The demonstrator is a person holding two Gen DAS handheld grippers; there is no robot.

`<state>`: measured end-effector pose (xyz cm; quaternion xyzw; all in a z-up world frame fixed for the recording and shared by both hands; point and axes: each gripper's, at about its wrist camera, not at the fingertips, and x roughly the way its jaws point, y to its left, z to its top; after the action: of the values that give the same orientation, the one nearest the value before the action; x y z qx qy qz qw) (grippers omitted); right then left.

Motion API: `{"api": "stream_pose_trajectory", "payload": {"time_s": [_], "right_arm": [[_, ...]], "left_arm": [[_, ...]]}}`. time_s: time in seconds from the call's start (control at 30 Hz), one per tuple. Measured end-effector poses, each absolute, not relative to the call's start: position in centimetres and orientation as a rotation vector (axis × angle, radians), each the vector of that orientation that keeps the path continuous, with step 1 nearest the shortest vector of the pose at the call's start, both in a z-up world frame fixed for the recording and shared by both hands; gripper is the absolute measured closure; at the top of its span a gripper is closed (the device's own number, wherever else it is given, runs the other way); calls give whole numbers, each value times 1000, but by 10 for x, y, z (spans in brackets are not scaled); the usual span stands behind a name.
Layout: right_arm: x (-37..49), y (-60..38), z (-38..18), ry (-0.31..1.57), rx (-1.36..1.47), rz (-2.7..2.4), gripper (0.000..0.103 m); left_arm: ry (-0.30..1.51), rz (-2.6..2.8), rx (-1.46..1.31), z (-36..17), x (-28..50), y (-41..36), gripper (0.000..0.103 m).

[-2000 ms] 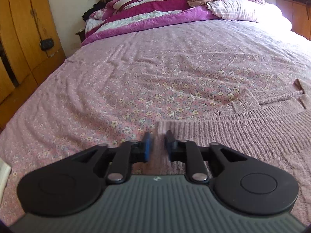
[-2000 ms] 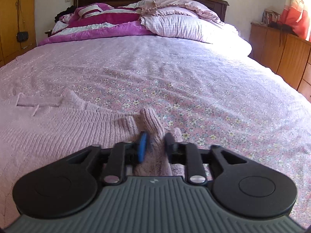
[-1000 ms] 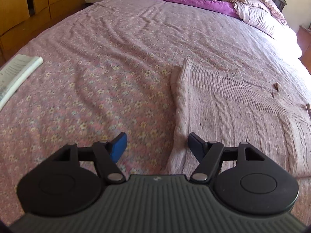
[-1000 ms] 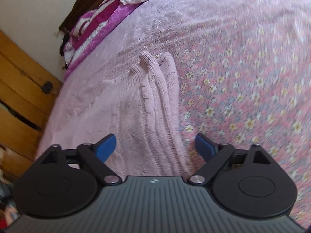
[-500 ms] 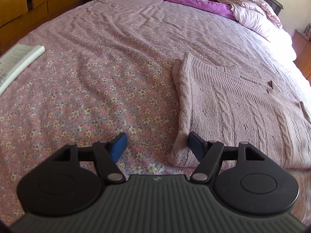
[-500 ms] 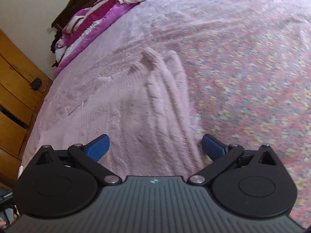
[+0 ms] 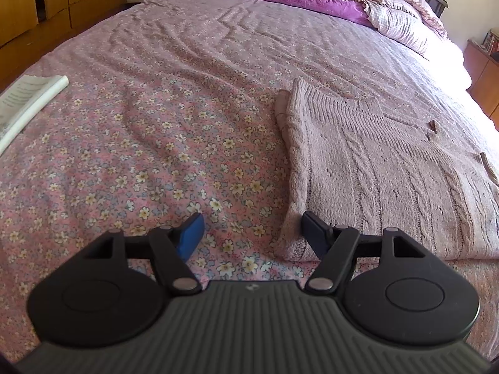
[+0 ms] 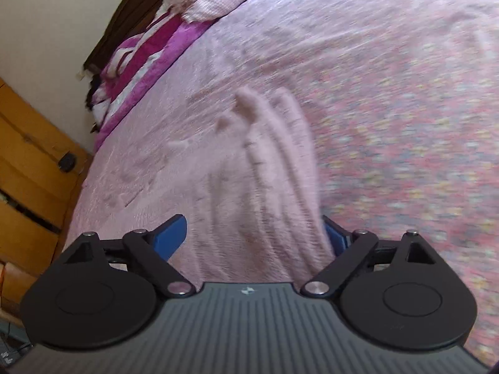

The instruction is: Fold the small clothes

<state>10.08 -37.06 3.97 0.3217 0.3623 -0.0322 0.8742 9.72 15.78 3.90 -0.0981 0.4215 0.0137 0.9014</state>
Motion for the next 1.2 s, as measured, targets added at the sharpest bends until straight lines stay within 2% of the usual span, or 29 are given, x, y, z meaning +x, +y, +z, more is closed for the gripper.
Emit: {"api": "stream_pose_trajectory", "payload": {"time_s": [0.2,0.4,0.47,0.53,0.6,0.7,0.9,1.2], "right_arm": [[105,-359,33,803,533,-50,11],[121,-338,25,777,571,76,12],[120,-339,21,752,628,90,21],[118,-345,17,734,692,79,44],[116,-352,12,722,755,81,53],[116,-353,11,705,777,89,59],[112,-346,21,642,833,112,62],[114,-320,58,596,770,161,64]], "left_arm": [[877,45,-183,38,100,153,32],[883,62,-176,39,101,151,32],[886,65,-171,39,102,150,32],[889,69,-169,40,103,150,32],[892,72,-165,40,103,149,32],[896,74,-160,42,102,148,32],[895,60,-148,50,99,145,32],[866,49,-140,60,93,137,32]]}}
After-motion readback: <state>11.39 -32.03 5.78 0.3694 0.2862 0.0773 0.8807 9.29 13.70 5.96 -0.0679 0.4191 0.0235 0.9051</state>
